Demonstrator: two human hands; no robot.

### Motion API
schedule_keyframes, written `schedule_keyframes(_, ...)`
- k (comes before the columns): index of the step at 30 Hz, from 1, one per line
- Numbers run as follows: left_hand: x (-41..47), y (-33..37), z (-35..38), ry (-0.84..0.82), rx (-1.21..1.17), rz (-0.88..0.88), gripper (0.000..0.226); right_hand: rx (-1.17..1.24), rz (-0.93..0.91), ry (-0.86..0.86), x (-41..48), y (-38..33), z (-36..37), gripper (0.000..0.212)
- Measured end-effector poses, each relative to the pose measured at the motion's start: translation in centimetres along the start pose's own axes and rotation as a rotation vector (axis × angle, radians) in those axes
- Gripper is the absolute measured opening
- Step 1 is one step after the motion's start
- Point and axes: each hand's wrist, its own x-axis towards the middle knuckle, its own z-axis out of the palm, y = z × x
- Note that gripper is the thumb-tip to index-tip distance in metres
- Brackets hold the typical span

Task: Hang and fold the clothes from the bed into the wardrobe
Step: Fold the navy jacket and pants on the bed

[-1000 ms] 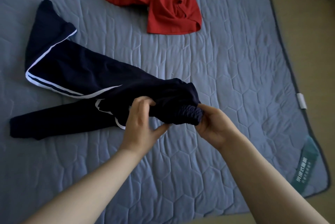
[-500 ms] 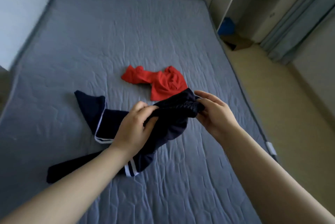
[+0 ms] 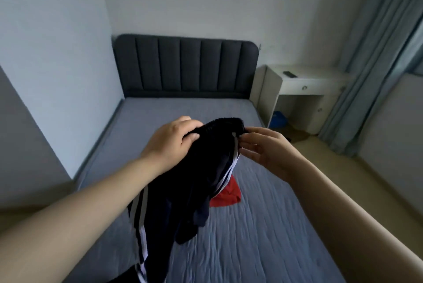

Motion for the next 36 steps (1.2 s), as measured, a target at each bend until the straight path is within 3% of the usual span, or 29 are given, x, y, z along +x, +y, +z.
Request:
schedule_keyframes(5,4.0,4.4,-8.2,0.061,0.105,0.092,0.026,-0.143,-0.22,0.062,-2.4,-6.8,2.2,0.017)
schedule_keyframes(10,6.6,7.7,-14.1,0.064,0.174,0.156,0.025,-0.67,-0.592,0.334,-3.7,-12.5,2.9,0.034)
schedule_keyframes(14,8.1,9.6,-17.2,0.04,0.205,0.232,0.022,-0.967,-1.083,0.171,-5.6,-16.1,3.6,0.043)
schedule_keyframes(16,8.6,10.3,-18.2,0.051,0.206,0.248,0.021,-1.144,-1.188,0.141,-6.1,-17.2,4.2,0.041)
schedule_keyframes(20,9.1,11.4,-19.3,0.068,0.19,0.253,0.02,-1.233,-1.123,0.254,-6.3,-18.7,4.5,0.028)
schedule_keyframes(24,9.2,11.2,-19.9,0.042,0.119,0.204,0.018,-1.293,-1.121,0.216,-6.6,-20.7,4.0,0.018)
schedule_keyframes(29,8.1,10.1,-18.8,-0.22,0.033,-0.027,0.049,-1.333,-1.147,0.237,-6.7,-23.7,4.0,0.013)
schedule_keyframes(33,7.5,8.4,-18.4,-0.24,0.025,-0.005,0.035,-1.363,-1.14,0.261,-6.6,-25.1,3.4,0.011)
schedule_keyframes(36,7.5,7.5,-19.0,-0.2,0.064,0.046,0.043,-1.396,-1.105,0.273,-6.5,-25.4,2.4,0.012)
